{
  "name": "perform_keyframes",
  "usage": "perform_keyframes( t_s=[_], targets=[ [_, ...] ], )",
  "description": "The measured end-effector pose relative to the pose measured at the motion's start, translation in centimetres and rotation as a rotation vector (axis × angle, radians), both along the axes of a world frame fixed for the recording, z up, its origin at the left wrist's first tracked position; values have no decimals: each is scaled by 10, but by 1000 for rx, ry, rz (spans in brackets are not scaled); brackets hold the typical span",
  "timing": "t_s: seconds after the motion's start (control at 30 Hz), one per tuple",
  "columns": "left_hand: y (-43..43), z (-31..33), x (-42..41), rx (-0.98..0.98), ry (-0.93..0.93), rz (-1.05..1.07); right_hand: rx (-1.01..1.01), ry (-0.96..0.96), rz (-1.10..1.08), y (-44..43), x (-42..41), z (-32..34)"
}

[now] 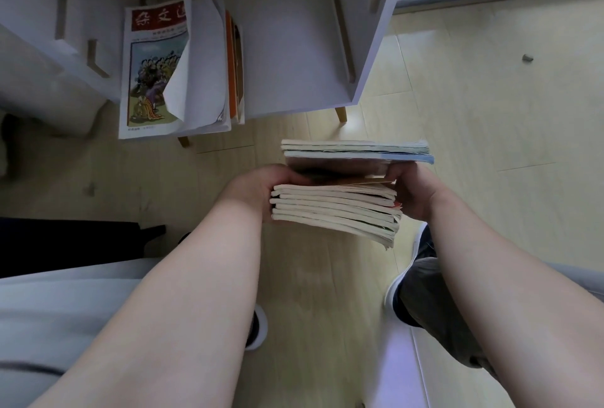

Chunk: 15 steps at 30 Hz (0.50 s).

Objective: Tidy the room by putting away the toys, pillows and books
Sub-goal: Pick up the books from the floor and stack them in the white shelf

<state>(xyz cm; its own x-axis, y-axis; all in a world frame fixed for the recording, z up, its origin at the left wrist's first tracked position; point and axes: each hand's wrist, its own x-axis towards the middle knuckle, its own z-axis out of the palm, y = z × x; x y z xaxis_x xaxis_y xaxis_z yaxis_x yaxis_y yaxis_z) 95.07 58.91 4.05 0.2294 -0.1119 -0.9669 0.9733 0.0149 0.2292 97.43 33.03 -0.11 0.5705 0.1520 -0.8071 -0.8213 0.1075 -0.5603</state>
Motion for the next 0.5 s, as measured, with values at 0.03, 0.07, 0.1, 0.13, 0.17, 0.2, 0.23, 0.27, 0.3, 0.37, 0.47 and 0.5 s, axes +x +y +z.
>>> perform_keyframes(
  t_s=[0.03,0.07,0.1,0.13,0.17,0.2,0.23,0.27,0.3,0.37,0.47,0.5],
  targets=[
    [1,0,0,5,3,-5,12,2,6,-1,1,-2],
    [2,-1,0,8,7,-10,16,1,12,-2,1,-3],
    [2,-2,1,8,12,-17,15,0,16,-3,2,-3],
    [2,-5,1,12,16,-26,14,-10,10,-6,3,-5],
    [3,-6,2,13,16,-36,1,-22,4,-8,5,-9],
    [3,-6,2,3,16,-39,-4,-35,2,-9,4,-10],
    [1,-4,3,-3,16,-33,-13,-39,9,-9,3,-11],
    [-1,-2,2,2,11,-25,-27,-37,25,-7,1,-11],
    [-4,-2,2,16,4,-19,-35,-34,54,-4,-2,-10],
    [-3,-1,2,29,-1,4,-48,-36,110,1,-9,-10],
    [-1,4,-1,57,-47,11,28,21,94,3,-19,-10],
    [-2,-2,-1,121,-26,54,36,38,98,3,-20,-11]
  ],
)
